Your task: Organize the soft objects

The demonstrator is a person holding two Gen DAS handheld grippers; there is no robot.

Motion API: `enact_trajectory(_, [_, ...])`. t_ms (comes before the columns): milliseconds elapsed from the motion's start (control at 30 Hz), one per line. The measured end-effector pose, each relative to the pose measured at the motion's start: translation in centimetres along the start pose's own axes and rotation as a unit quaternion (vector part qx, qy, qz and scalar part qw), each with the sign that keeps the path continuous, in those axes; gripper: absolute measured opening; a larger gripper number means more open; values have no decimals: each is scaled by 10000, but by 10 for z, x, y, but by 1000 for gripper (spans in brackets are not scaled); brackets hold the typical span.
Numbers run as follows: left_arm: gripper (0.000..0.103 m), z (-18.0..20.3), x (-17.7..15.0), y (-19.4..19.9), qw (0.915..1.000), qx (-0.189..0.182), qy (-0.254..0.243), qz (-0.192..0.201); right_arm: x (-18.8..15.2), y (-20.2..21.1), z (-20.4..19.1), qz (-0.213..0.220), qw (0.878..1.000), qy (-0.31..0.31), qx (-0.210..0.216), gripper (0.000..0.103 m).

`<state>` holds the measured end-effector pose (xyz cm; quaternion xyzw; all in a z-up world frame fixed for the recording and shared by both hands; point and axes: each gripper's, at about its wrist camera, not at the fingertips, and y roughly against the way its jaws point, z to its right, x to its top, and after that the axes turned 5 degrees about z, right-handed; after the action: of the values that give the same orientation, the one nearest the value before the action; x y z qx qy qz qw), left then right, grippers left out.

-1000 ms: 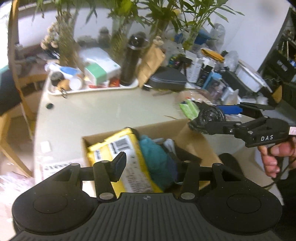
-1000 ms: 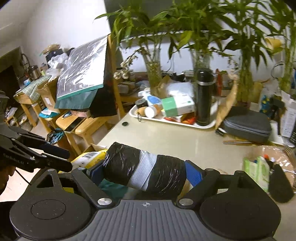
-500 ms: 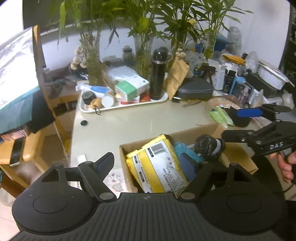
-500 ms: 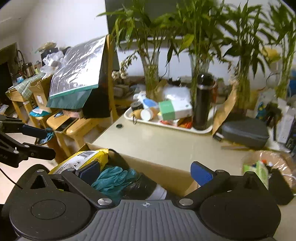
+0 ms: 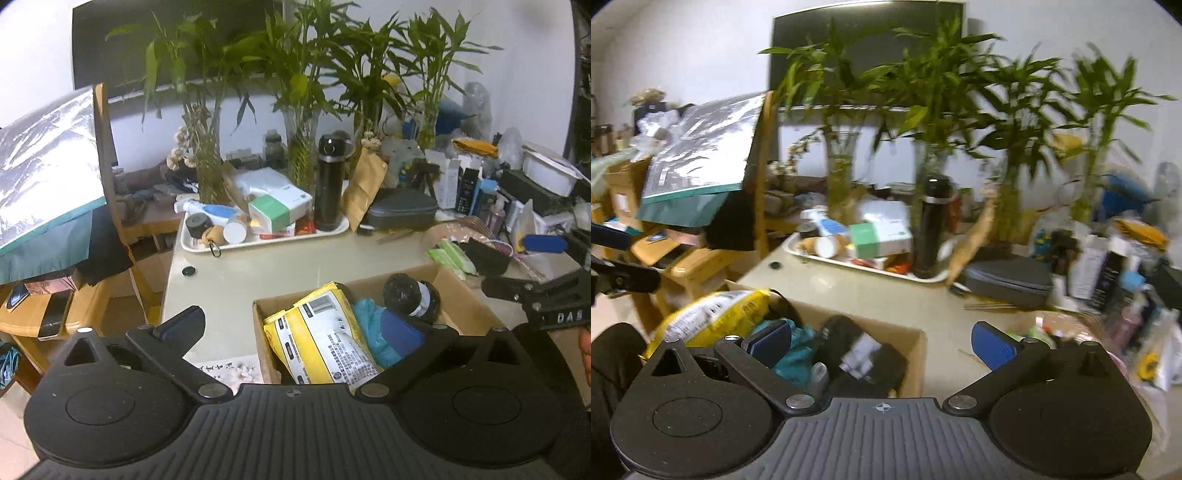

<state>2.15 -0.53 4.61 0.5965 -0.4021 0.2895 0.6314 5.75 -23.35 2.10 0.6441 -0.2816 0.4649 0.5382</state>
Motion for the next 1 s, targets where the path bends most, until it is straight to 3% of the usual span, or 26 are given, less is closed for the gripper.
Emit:
enact_trajectory(67, [103, 2, -4, 4, 9999, 71, -40, 59, -8, 10, -7, 263, 9993, 148, -211, 103])
enact_trajectory(167, [103, 5, -11, 7, 9996, 220, -164, 32, -15, 12, -13, -113, 9997, 185, -71, 103])
enact_trajectory(433, [103, 26, -42, 9, 9944, 648, -824, -139, -28, 15, -15, -1060, 9931, -497, 119, 103])
enact_trajectory(733, [103, 27, -59, 4, 9948, 215, -529, -838, -49, 12, -29, -1984, 9791, -391, 212, 103])
enact_trajectory(1000, [103, 24, -60, 5, 9938, 144, -314, -1057, -44, 14, -35, -2104, 9775, -114, 37, 103])
